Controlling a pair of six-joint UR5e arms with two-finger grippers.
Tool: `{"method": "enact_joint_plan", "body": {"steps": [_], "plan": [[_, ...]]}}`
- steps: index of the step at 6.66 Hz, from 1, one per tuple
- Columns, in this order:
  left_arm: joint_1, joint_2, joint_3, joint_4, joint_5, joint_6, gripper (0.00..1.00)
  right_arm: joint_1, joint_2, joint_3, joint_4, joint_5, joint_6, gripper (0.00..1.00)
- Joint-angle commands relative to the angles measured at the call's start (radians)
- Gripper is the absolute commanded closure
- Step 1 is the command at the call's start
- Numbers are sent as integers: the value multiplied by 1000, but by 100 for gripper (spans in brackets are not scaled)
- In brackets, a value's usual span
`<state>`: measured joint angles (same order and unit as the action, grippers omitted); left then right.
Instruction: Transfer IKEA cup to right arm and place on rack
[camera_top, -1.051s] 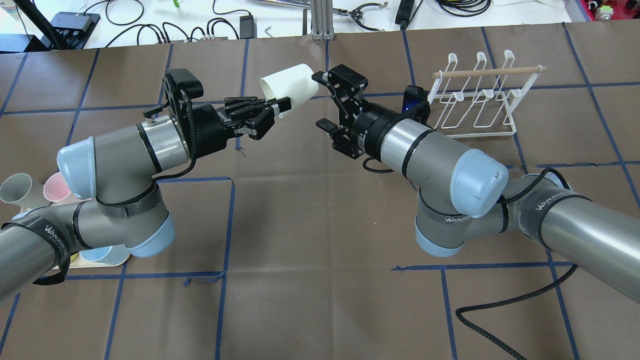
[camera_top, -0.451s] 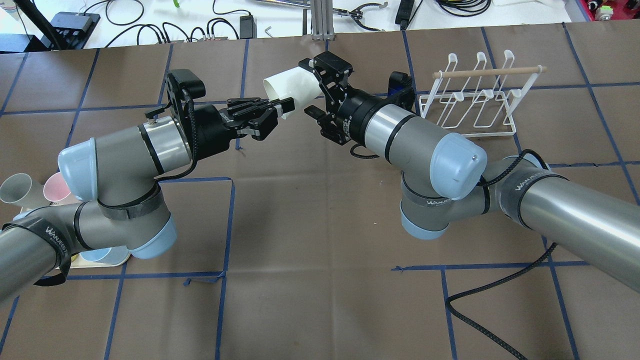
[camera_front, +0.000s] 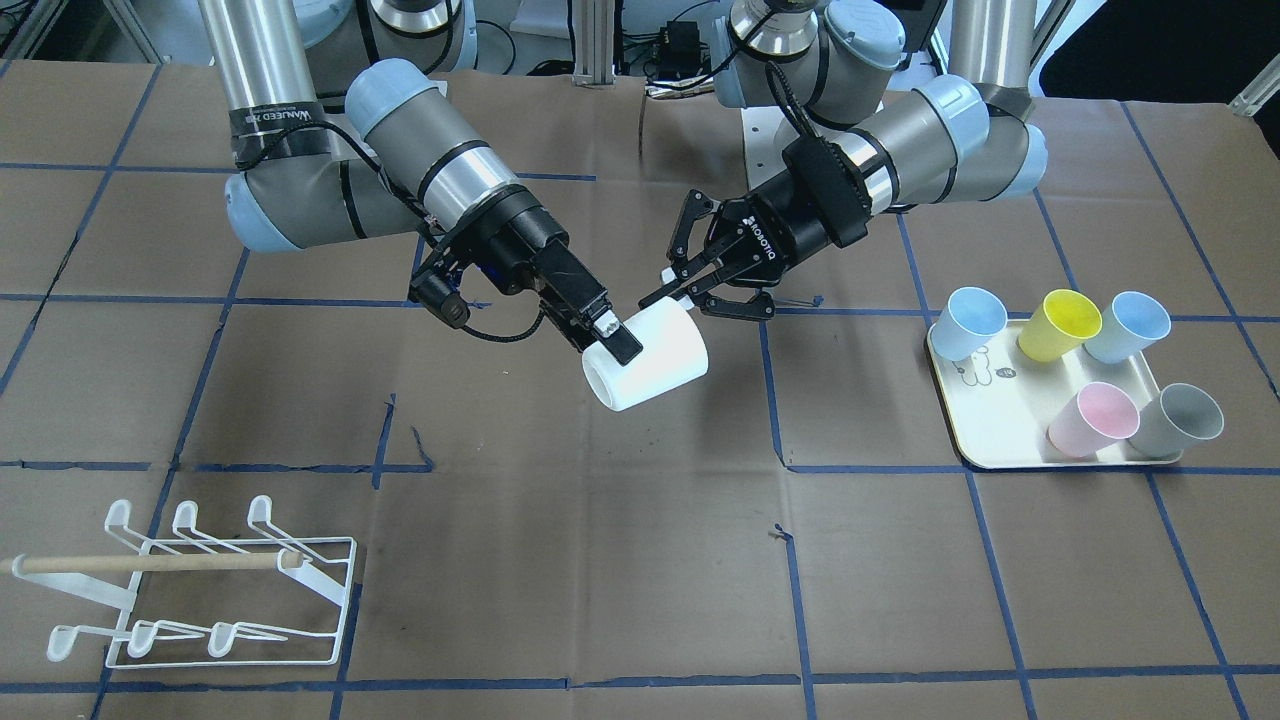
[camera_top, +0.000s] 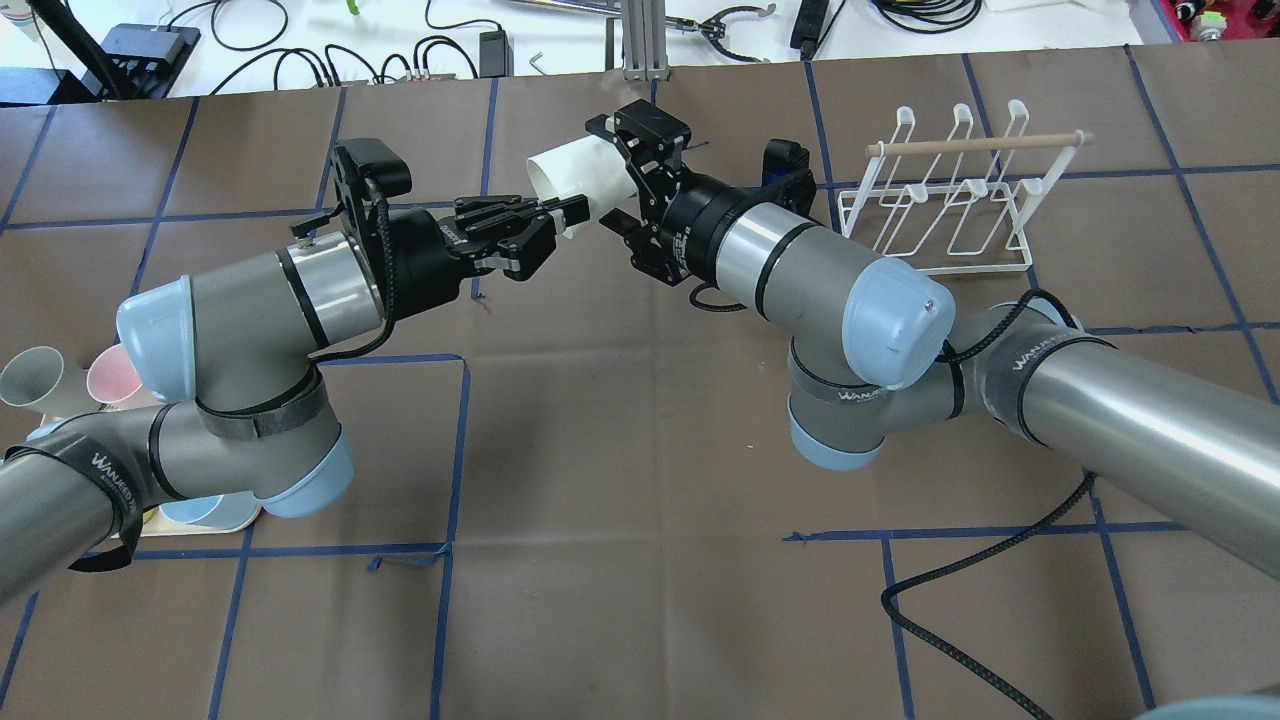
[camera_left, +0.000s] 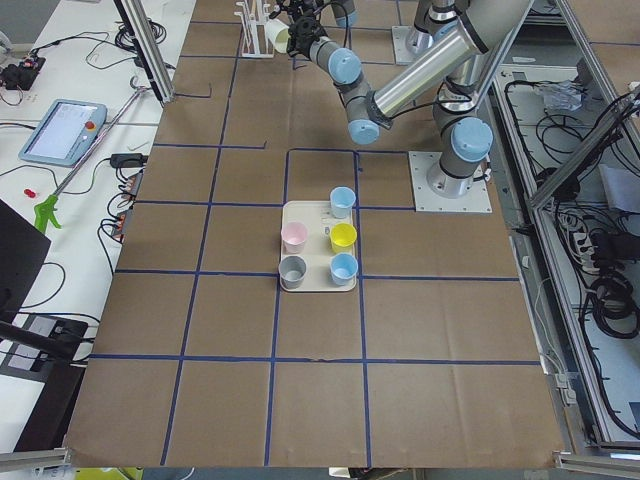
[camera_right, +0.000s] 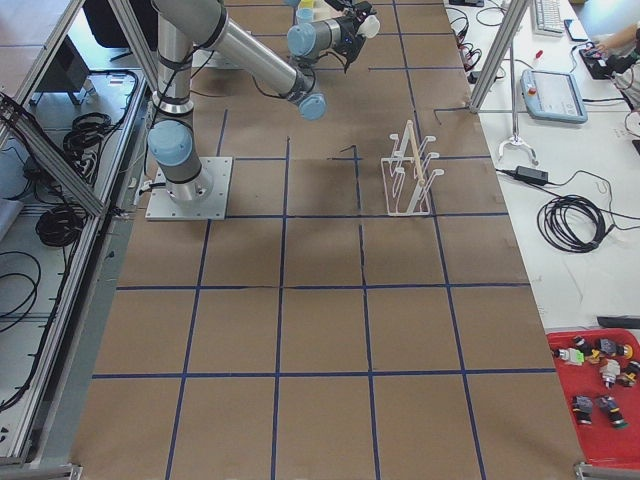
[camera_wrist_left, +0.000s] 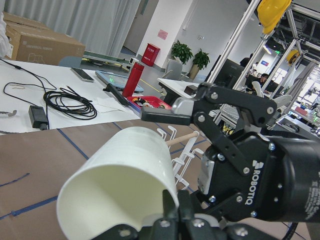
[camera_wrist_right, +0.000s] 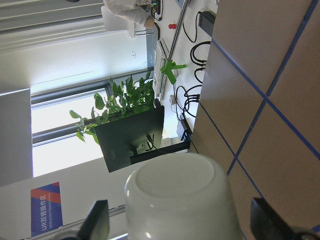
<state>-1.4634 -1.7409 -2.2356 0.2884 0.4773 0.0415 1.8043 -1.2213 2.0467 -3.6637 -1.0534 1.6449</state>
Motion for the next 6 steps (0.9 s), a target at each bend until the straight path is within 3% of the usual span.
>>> {"method": "enact_joint_plan", "body": {"steps": [1, 6], "plan": [[-2, 0, 1, 0, 3, 0, 93, 1, 3, -2, 1, -13, -1, 2], [0, 3, 1, 0, 4, -9, 93, 15, 26, -31, 22, -14, -2, 4]]}}
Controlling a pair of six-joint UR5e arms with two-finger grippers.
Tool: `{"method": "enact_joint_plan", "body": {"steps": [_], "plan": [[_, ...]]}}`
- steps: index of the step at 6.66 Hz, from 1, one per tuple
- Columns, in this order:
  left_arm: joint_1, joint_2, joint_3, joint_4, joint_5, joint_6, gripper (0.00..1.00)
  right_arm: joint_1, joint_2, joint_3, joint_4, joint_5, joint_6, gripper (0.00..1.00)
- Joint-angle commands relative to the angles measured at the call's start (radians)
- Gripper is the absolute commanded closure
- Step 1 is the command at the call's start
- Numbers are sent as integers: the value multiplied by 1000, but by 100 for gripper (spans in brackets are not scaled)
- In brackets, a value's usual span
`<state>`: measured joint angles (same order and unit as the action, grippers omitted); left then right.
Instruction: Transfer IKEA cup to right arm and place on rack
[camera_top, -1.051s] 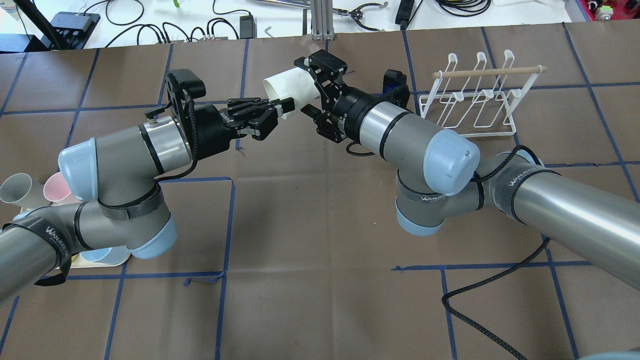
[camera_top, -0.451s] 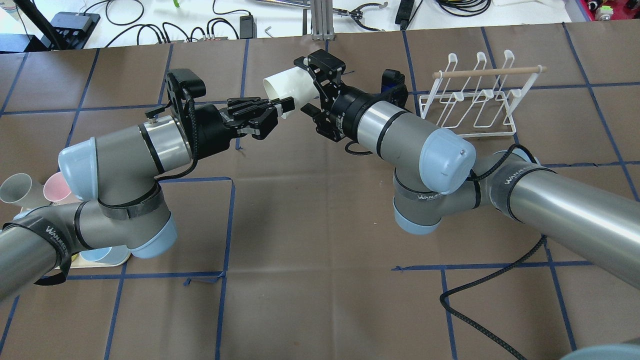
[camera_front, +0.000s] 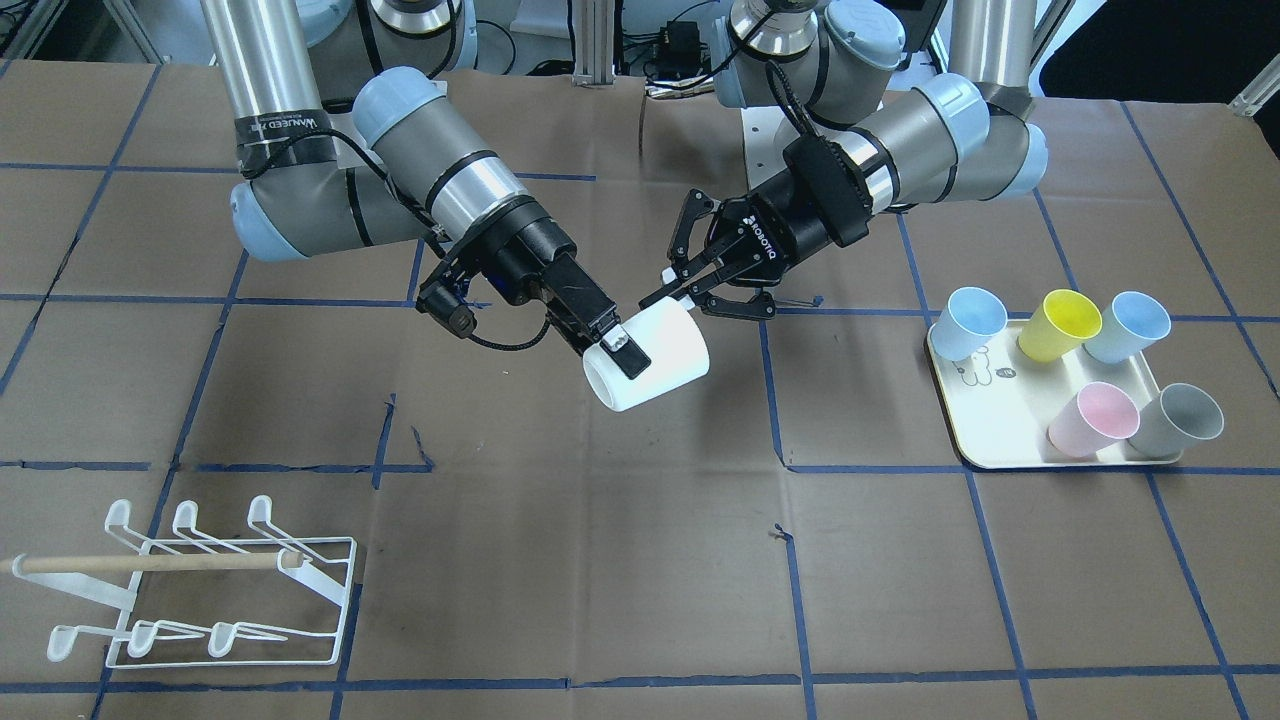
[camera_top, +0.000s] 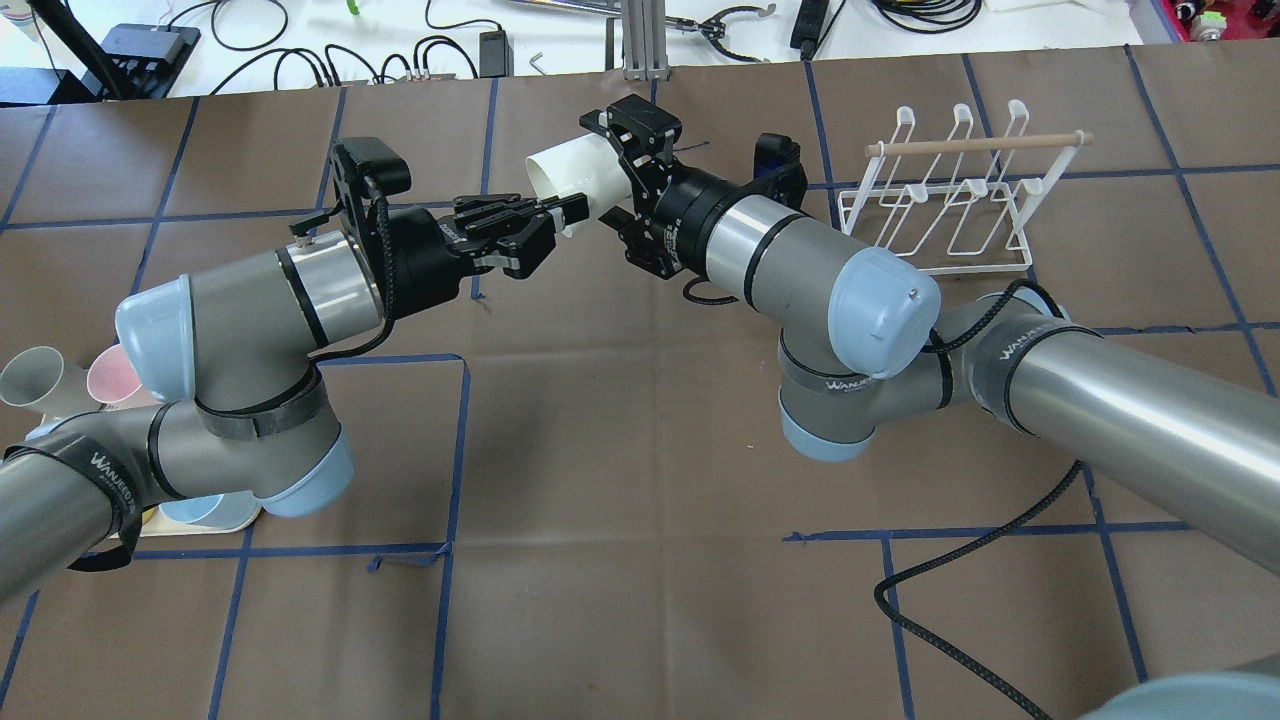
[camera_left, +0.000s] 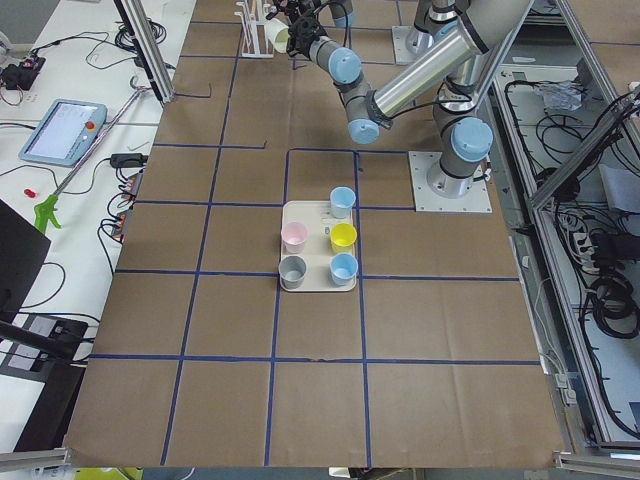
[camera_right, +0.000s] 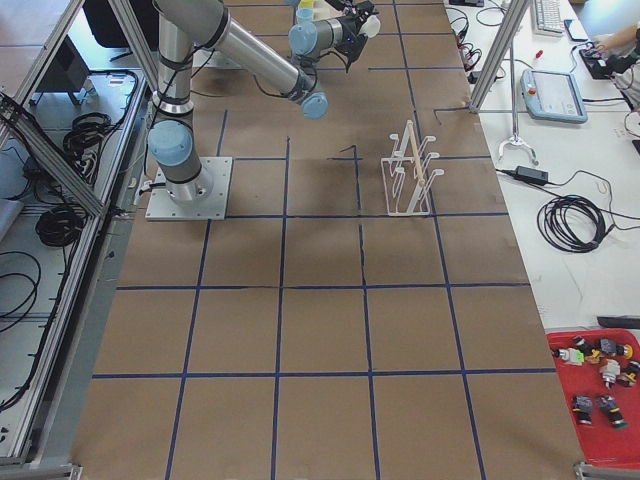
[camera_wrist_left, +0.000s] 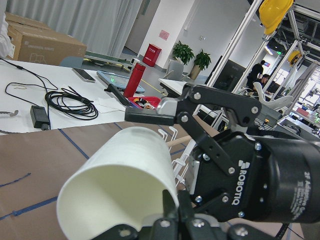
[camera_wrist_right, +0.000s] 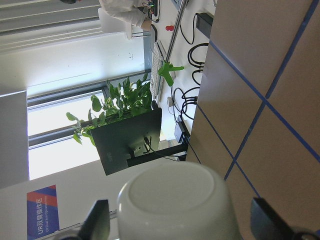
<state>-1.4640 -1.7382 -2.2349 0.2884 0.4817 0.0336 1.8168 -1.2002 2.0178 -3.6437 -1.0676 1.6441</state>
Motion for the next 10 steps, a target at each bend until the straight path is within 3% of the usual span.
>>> {"method": "enact_joint_plan", "body": {"steps": [1, 2, 5, 6, 8, 9, 10], "plan": [[-1, 2, 0, 0, 0, -12, 93, 2, 5, -4, 2, -6, -1, 7], [-1, 0, 1, 0, 0, -12, 93, 4, 4, -5, 4, -8, -1, 13], [1, 0, 1, 2, 0, -14, 91, 4, 4, -21, 5, -8, 0, 13], [-1, 0, 3, 2, 0, -14, 91, 4, 4, -21, 5, -20, 0, 23], [-1, -1, 3, 2, 0, -14, 91, 4, 4, -21, 5, -14, -7, 61], [-1, -1, 3, 2, 0, -14, 91, 4, 4, -19, 5, -11, -10, 71], [1, -1, 9, 2, 2, -14, 81, 4, 4, -19, 5, -9, -10, 75]]}}
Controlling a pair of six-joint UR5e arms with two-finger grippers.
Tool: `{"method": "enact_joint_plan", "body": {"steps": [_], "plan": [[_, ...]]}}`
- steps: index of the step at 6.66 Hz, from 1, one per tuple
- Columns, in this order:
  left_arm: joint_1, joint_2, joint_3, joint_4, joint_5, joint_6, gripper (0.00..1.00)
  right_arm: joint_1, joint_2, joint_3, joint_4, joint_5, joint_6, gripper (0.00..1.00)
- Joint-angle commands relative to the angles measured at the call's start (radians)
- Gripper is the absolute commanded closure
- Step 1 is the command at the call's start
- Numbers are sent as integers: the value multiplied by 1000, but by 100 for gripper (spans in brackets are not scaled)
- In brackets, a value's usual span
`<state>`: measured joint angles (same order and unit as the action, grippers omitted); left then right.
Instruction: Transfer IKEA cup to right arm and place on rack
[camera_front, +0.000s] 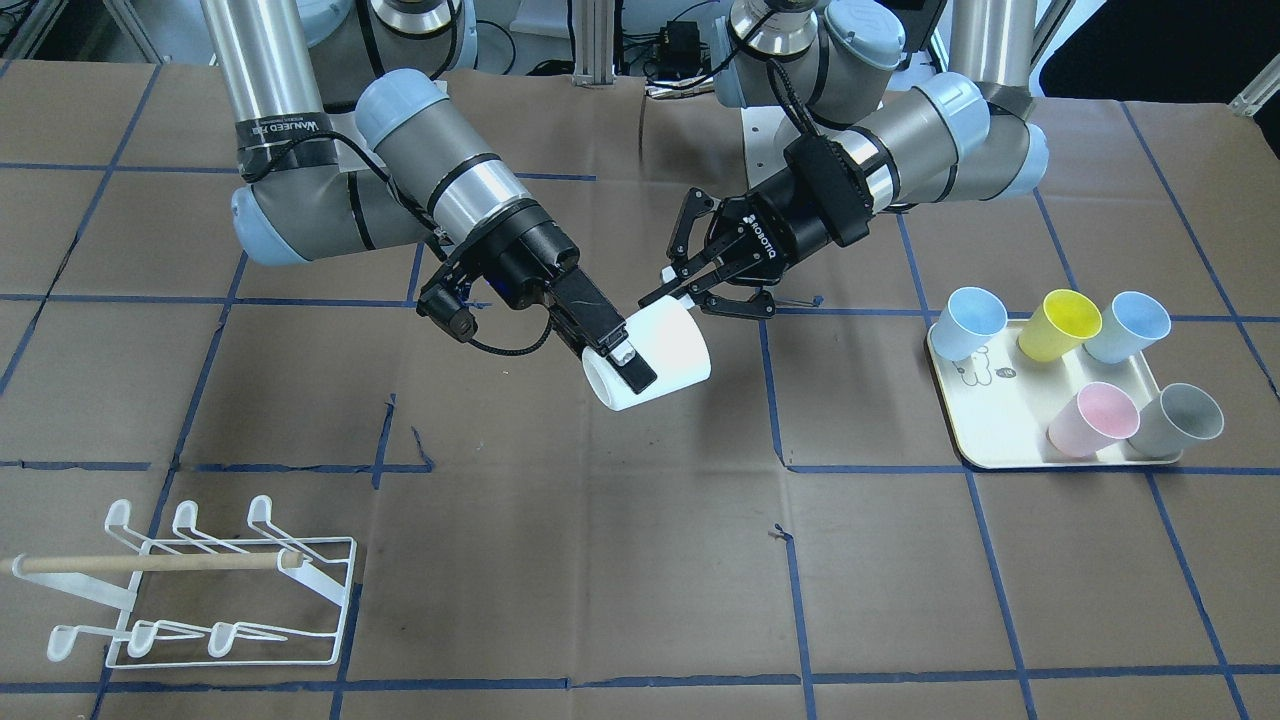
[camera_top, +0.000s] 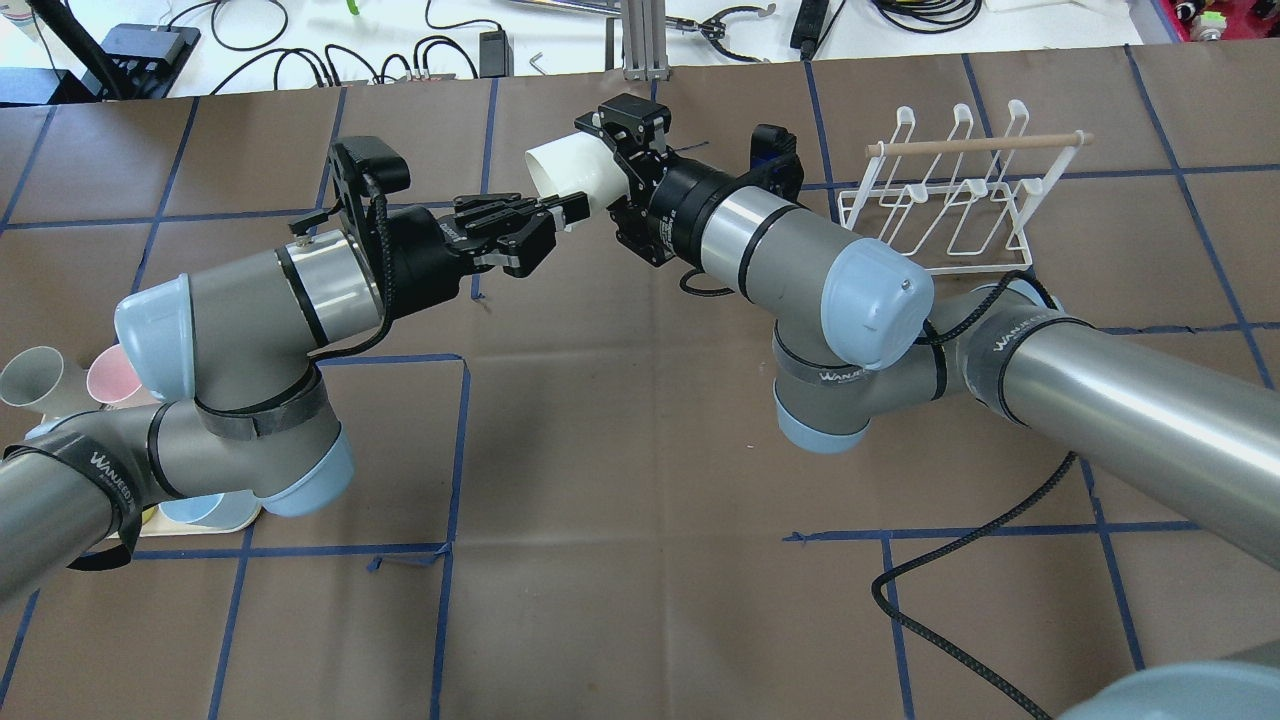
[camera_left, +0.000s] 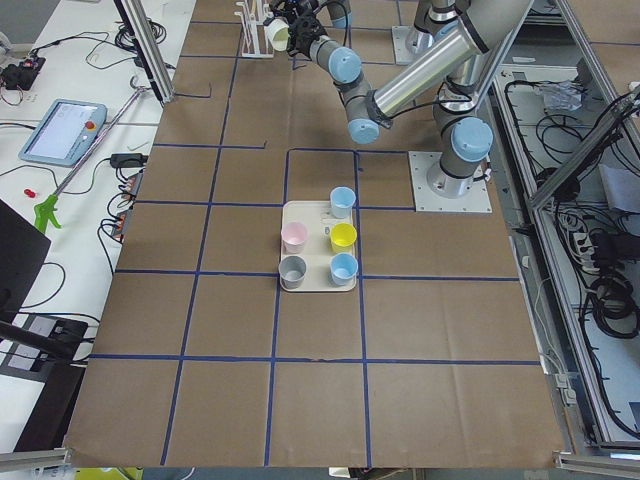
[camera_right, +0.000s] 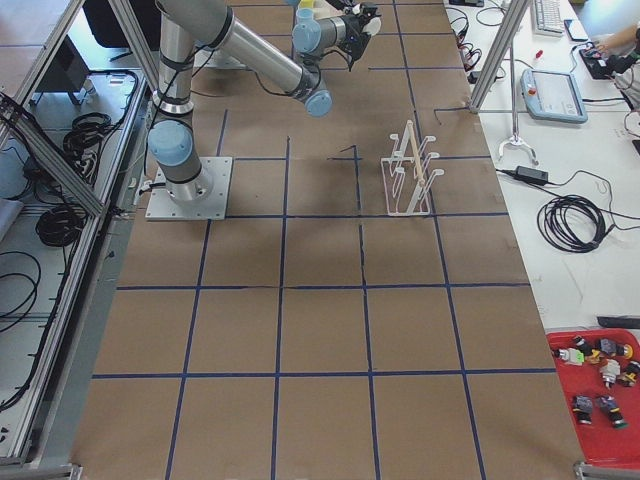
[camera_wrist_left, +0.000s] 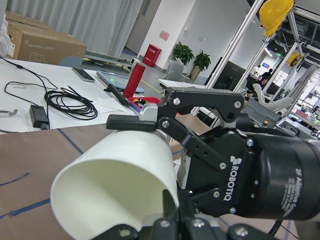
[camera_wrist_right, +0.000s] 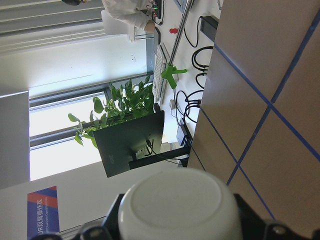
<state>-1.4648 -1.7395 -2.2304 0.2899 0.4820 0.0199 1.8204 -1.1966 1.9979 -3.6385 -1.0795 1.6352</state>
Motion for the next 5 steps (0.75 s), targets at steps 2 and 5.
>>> {"method": "enact_joint_plan", "body": {"steps": [2, 5], "plan": [[3, -2, 9, 17, 6, -49, 30, 0, 0, 1, 0, 4, 0, 79], [24, -2, 8, 45, 30, -86, 1, 0, 0, 1, 0, 4, -5, 85]]}}
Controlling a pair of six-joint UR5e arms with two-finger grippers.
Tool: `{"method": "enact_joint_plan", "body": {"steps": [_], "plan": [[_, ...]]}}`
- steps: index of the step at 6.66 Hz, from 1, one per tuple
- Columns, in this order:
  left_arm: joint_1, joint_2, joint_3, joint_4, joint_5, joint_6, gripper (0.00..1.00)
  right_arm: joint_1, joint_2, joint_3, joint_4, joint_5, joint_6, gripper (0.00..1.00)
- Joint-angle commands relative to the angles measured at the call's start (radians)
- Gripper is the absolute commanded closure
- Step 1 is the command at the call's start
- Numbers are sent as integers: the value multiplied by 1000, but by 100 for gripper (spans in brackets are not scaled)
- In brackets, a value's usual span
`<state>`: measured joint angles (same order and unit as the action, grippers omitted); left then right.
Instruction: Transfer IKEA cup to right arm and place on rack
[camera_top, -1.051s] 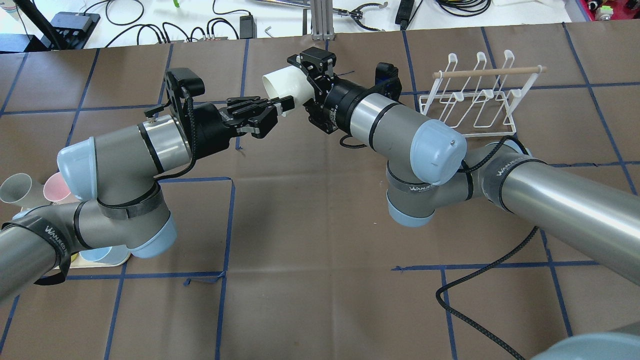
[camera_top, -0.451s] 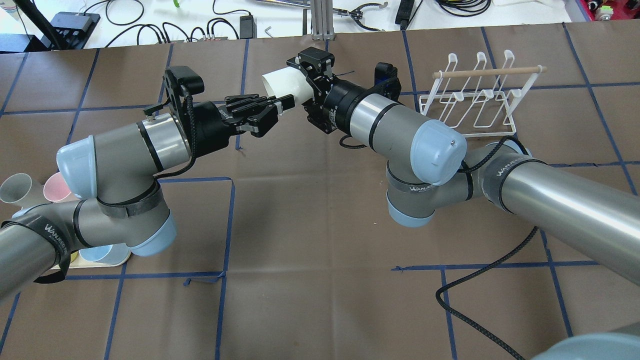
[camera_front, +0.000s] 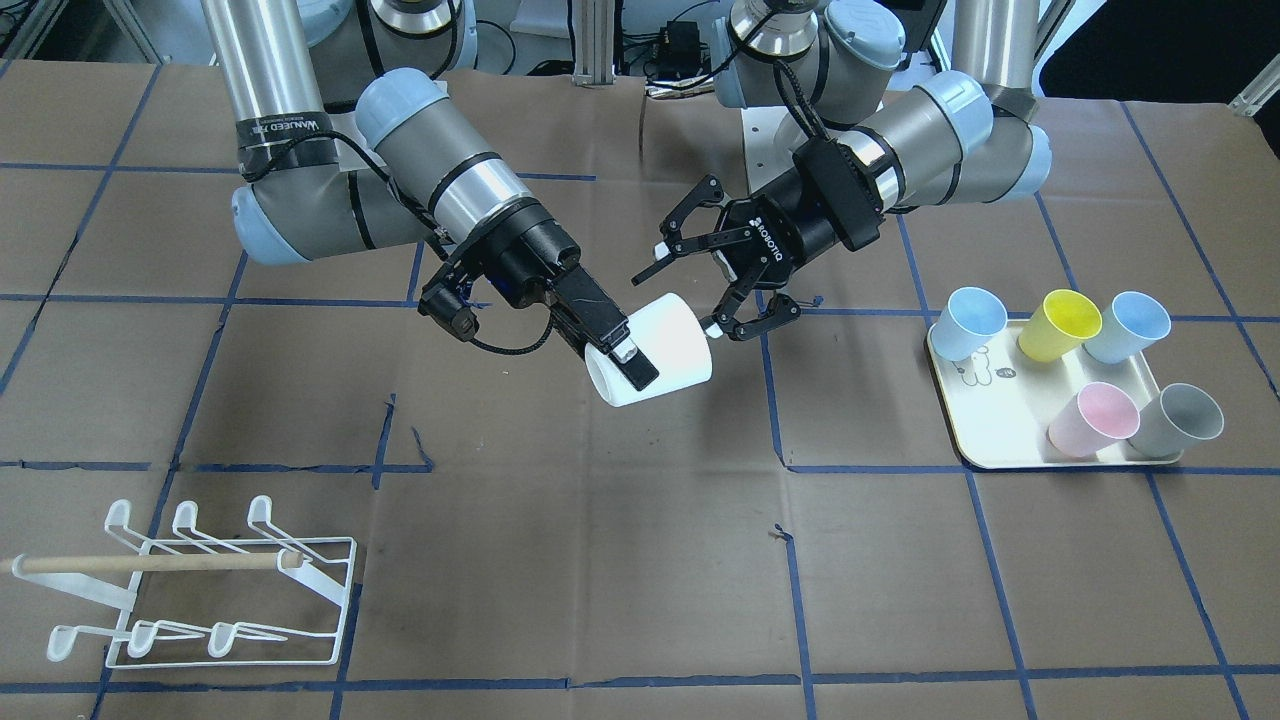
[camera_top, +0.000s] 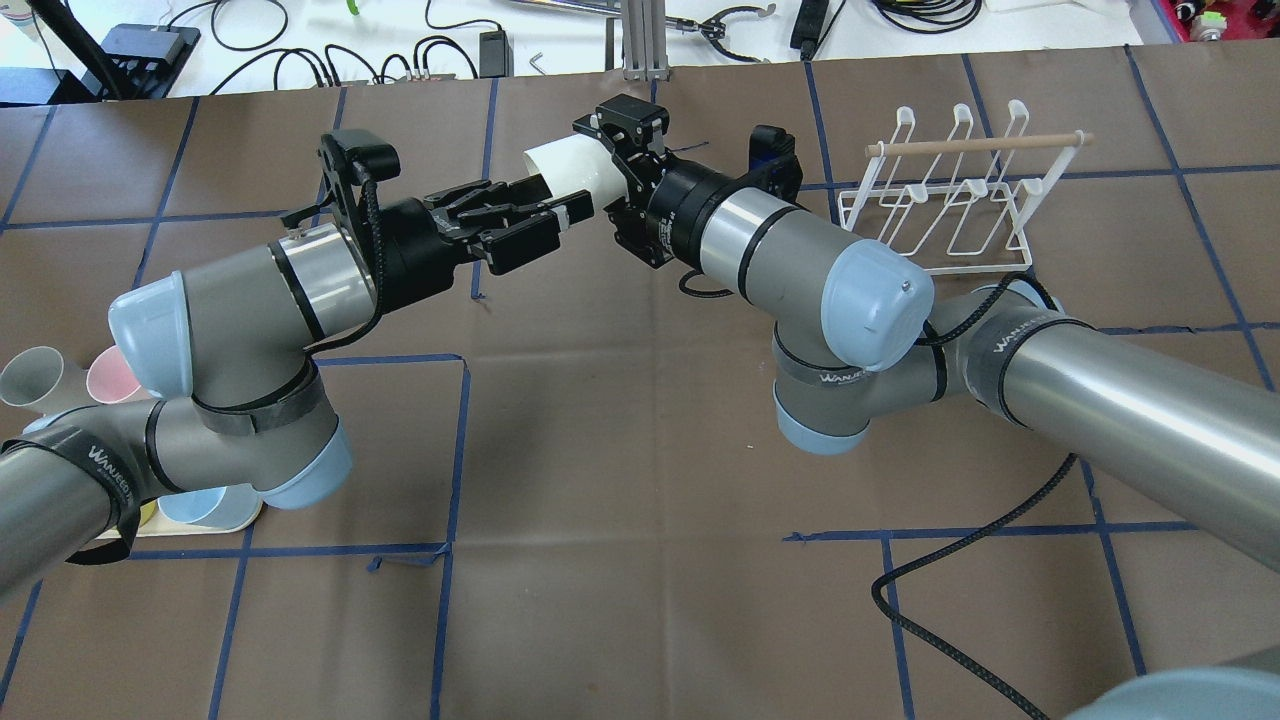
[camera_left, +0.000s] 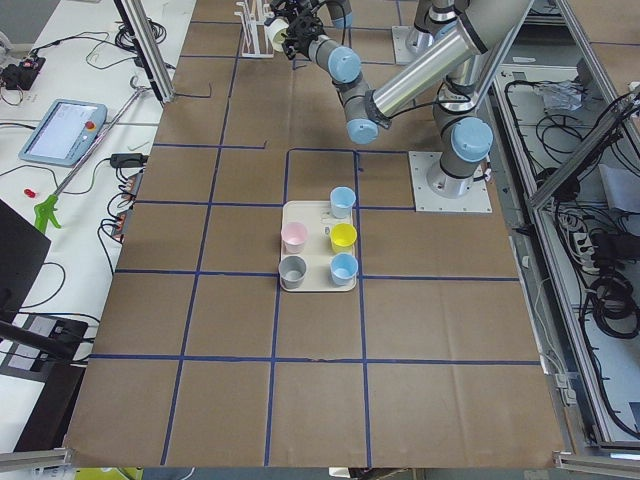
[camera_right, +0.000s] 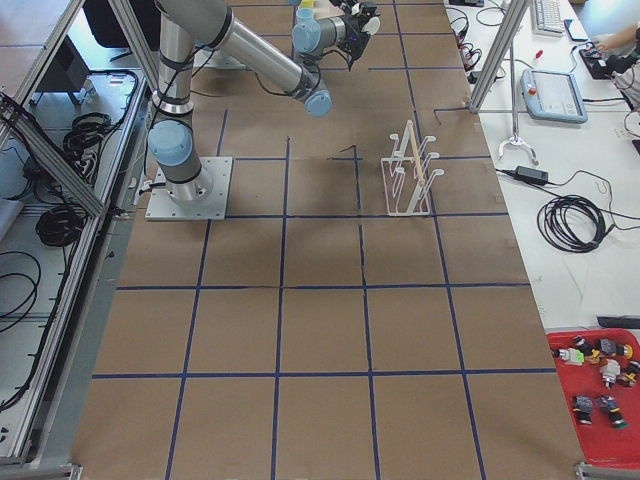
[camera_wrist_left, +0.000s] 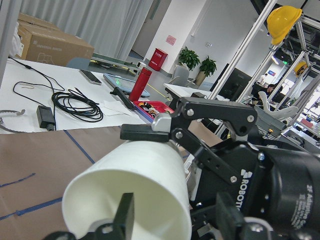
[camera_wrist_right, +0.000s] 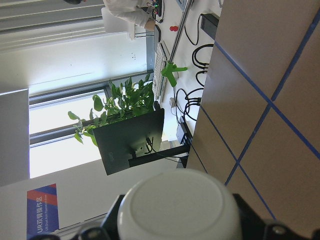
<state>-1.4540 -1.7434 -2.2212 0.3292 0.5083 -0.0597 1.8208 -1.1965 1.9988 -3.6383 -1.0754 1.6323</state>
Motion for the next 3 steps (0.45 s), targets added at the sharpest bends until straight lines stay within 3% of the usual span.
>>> {"method": "enact_joint_plan", "body": {"steps": [1, 3], "plan": [[58, 10, -11, 4, 3, -8, 1, -8, 5, -8, 0, -9, -3, 85], [202, 21, -38, 10, -55, -6, 0, -81, 37, -73, 1, -12, -43, 86]]}}
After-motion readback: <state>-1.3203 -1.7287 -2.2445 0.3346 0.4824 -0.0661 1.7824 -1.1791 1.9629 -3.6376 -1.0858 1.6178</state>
